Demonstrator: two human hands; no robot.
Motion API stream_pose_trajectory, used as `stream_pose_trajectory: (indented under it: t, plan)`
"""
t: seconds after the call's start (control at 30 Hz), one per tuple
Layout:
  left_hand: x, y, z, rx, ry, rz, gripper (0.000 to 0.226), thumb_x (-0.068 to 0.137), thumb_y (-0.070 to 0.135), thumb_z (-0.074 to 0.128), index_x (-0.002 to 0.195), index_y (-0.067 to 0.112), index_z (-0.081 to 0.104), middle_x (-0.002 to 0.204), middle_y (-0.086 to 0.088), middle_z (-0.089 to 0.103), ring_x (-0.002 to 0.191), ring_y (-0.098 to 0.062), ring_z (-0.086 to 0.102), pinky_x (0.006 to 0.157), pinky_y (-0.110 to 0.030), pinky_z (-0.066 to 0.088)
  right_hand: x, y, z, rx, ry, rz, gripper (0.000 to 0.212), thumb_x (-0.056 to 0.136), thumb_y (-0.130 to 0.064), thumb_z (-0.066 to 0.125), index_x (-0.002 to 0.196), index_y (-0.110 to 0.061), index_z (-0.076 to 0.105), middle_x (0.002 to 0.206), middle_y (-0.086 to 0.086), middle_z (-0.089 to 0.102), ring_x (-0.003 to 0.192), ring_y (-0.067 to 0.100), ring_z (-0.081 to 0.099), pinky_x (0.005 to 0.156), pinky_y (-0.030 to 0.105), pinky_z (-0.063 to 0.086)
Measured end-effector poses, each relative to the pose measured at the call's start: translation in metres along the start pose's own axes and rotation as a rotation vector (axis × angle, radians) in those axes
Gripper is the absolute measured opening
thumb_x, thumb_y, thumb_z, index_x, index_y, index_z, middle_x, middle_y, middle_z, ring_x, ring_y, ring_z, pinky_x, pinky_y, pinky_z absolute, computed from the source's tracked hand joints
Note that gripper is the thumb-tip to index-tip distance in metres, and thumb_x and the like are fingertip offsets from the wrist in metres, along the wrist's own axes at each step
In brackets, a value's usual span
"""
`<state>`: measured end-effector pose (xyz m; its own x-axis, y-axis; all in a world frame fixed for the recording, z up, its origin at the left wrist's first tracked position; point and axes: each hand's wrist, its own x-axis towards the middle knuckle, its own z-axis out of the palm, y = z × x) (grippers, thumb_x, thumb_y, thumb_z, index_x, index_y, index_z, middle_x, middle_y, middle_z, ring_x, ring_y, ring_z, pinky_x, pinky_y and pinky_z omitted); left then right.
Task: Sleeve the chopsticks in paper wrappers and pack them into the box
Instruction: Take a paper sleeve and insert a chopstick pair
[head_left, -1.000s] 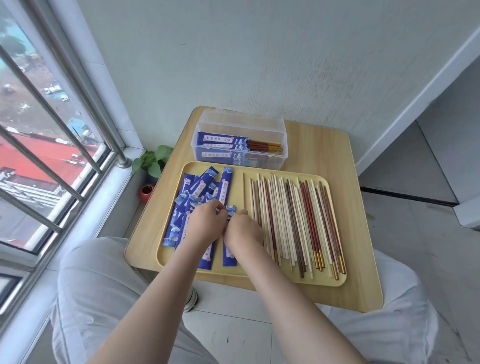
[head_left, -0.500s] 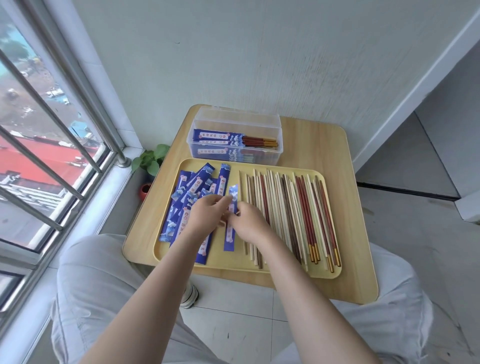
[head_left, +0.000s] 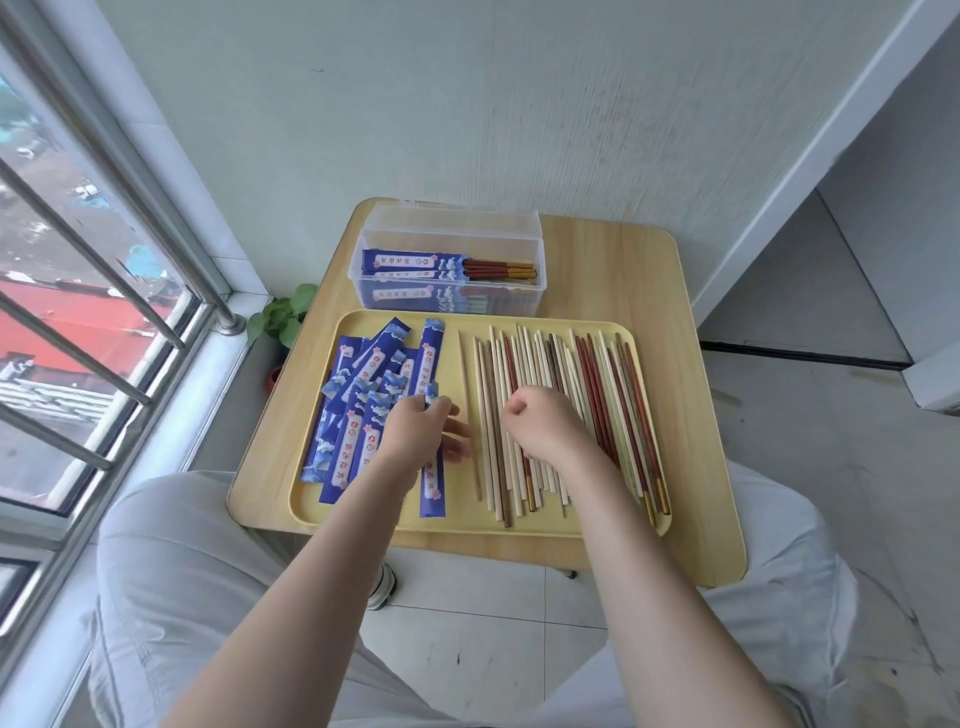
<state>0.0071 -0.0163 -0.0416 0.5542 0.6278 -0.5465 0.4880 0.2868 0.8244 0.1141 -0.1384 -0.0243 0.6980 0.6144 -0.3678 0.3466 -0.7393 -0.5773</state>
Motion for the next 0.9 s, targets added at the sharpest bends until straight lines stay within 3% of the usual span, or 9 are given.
stream_pose_trajectory:
  t: [0.17,0.3,0.43,0.6,0.73,0.9]
  plan:
    - [0.010,-0.004,0.012,0.426,0.126,0.056,0.020,0.093,0.016,0.056,0.077,0.011,0.045,0.066,-0.004,0.049,0.051,-0.019,0.048,0.045,-0.025,0.041,-0.002,-0.007,0.013,-0.094,-0.051,-0.060,0.014,0.096,-0.018,0.055,0.101,-0.017,0.068,0.099,-0.002,0.066,0.089,0.017,0.062,0.079,0.035,0.056]
    - [0.014,-0.003,0.017,0.607,0.143,0.082,0.030,0.088,0.025,0.067,0.073,0.014,0.044,0.066,-0.002,0.050,0.057,-0.020,0.052,0.049,-0.027,0.040,0.000,-0.003,0.015,-0.080,-0.047,-0.056,0.015,0.097,-0.020,0.054,0.104,-0.018,0.067,0.101,-0.002,0.065,0.090,0.017,0.062,0.081,0.036,0.056]
    - [0.015,0.000,0.022,0.637,0.115,0.081,0.037,0.087,0.032,0.071,0.071,0.015,0.043,0.067,-0.002,0.049,0.061,-0.022,0.056,0.047,-0.025,0.037,0.001,0.002,0.014,-0.048,-0.033,-0.054,0.015,0.099,-0.022,0.054,0.102,-0.015,0.067,0.099,0.000,0.066,0.087,0.018,0.063,0.080,0.038,0.057]
    - [0.016,0.004,0.024,0.694,0.096,0.072,0.036,0.090,0.030,0.070,0.070,0.015,0.044,0.063,-0.002,0.052,0.051,-0.018,0.056,0.040,-0.021,0.036,-0.002,0.008,0.012,0.026,-0.010,-0.047,0.016,0.101,-0.023,0.054,0.105,-0.014,0.066,0.101,0.001,0.065,0.089,0.016,0.062,0.069,0.026,0.048]
    - [0.018,0.007,0.019,0.723,0.100,0.058,0.032,0.092,0.029,0.068,0.072,0.013,0.048,0.065,-0.004,0.057,0.049,-0.016,0.058,0.038,-0.020,0.037,-0.003,0.010,0.011,0.061,0.006,-0.031,0.016,0.101,-0.024,0.053,0.105,-0.016,0.066,0.098,0.000,0.066,0.085,0.016,0.064,0.073,0.031,0.053]
    - [0.020,0.007,0.015,0.840,0.123,0.069,0.020,0.089,0.022,0.063,0.076,0.011,0.052,0.069,-0.006,0.060,0.058,-0.022,0.061,0.051,-0.026,0.049,-0.003,0.006,0.010,0.067,0.016,-0.052,0.016,0.101,-0.023,0.052,0.106,-0.015,0.065,0.101,0.000,0.064,0.085,0.013,0.060,0.065,0.022,0.047]
